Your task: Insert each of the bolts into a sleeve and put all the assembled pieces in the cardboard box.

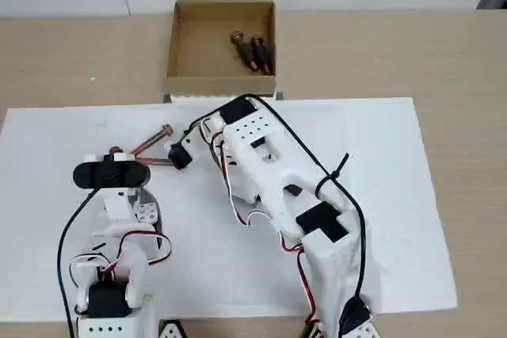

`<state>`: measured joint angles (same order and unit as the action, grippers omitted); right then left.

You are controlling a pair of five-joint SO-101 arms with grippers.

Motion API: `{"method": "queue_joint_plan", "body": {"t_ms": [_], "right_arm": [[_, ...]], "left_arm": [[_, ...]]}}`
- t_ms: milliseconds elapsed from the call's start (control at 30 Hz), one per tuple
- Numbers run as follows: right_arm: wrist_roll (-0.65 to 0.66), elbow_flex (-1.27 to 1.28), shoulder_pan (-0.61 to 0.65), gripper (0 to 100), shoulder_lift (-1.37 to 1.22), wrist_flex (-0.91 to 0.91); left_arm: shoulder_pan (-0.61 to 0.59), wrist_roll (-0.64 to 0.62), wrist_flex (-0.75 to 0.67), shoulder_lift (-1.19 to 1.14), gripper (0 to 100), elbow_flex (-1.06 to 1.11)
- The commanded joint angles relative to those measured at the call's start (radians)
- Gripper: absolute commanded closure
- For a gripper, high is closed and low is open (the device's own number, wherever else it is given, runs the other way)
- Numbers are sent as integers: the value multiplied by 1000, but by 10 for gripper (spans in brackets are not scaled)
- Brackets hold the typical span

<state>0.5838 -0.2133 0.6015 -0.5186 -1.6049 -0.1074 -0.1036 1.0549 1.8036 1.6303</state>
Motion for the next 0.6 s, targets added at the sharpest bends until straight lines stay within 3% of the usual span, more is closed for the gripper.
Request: {"method": "queue_joint_plan", "body": {"t_ms": [0,233,567], "right_arm": [[12,12,5,952,-36,12],[6,-3,-13,990,-8,15],[-69,-37,-24,996,300,-13]], "left_arm": [[-3,-6,3,8,994,-5],[-3,-6,3,8,994,-5],[-2,-6,3,8,994,-5]]}}
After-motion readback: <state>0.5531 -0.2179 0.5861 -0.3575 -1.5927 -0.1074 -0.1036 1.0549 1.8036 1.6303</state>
